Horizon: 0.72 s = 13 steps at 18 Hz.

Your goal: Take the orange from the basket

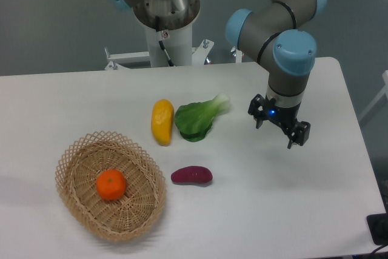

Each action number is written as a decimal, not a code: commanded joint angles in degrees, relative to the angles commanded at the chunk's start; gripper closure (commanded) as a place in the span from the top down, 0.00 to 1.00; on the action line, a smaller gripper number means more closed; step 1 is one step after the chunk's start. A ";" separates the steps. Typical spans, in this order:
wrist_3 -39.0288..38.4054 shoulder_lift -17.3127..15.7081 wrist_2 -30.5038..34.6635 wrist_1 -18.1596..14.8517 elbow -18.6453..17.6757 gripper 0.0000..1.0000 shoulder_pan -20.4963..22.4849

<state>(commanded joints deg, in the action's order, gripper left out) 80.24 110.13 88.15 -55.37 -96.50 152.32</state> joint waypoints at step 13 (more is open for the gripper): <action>-2.61 -0.26 -0.61 -0.53 -0.70 1.00 -2.62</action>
<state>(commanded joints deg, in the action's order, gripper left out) 77.63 109.86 87.55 -55.90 -97.20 149.69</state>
